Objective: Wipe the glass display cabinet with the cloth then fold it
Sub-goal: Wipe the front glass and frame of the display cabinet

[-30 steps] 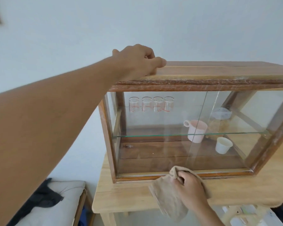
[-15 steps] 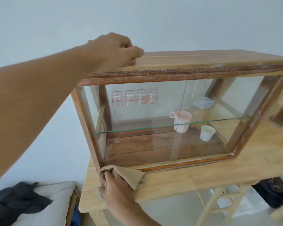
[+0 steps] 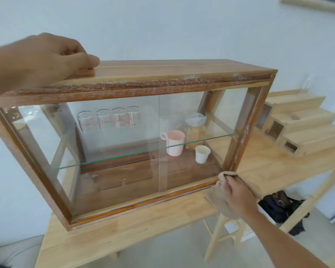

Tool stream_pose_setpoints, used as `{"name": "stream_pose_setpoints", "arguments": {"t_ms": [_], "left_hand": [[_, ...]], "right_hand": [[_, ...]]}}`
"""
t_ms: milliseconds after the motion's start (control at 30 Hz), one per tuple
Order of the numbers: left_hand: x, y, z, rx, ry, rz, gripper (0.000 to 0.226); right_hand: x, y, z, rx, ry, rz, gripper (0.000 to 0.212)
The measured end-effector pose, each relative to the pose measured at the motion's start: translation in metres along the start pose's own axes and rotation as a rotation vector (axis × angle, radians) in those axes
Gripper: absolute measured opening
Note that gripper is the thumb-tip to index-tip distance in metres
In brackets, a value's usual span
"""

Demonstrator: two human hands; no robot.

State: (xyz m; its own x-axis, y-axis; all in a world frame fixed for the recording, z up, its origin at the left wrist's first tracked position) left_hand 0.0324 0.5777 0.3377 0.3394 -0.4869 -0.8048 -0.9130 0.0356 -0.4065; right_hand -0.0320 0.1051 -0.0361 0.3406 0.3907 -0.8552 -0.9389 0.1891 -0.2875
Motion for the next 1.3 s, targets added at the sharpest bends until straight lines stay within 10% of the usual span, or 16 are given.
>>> {"name": "stream_pose_setpoints", "arguments": {"t_ms": [300,400,833,1067,1300], "left_hand": [[-0.004,0.014,-0.013,-0.042,-0.108,0.053,0.058],[-0.004,0.017,-0.017,-0.041,-0.124,0.041,0.058],[-0.014,0.030,-0.026,0.080,-0.003,-0.142,0.046],[-0.016,0.135,0.004,0.554,0.284,-0.866,0.013],[0.171,0.286,0.161,-0.364,0.352,-0.493,0.018]], "right_hand": [[0.018,0.046,0.038,-0.097,0.123,-0.128,0.004],[0.041,0.083,0.116,-0.249,0.033,-0.168,0.025],[0.157,0.171,0.432,-0.829,0.036,0.429,0.019],[0.138,0.147,0.354,-0.738,-0.050,0.391,0.037],[0.075,0.081,0.167,-0.463,0.118,0.234,0.031]]}}
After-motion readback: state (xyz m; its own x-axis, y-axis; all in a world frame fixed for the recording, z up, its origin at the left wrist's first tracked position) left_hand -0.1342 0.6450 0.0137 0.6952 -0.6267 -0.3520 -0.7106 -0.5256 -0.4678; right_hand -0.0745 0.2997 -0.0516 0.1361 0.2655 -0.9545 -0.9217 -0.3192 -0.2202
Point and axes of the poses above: each hand's wrist, its own y-axis away from the middle knuckle, its own x-axis out of the palm, z = x × y, the point moved 5 cm from there along -y, towards the middle knuckle, and after that the axes turned 6 degrees about -x, right-handed, at the moved point
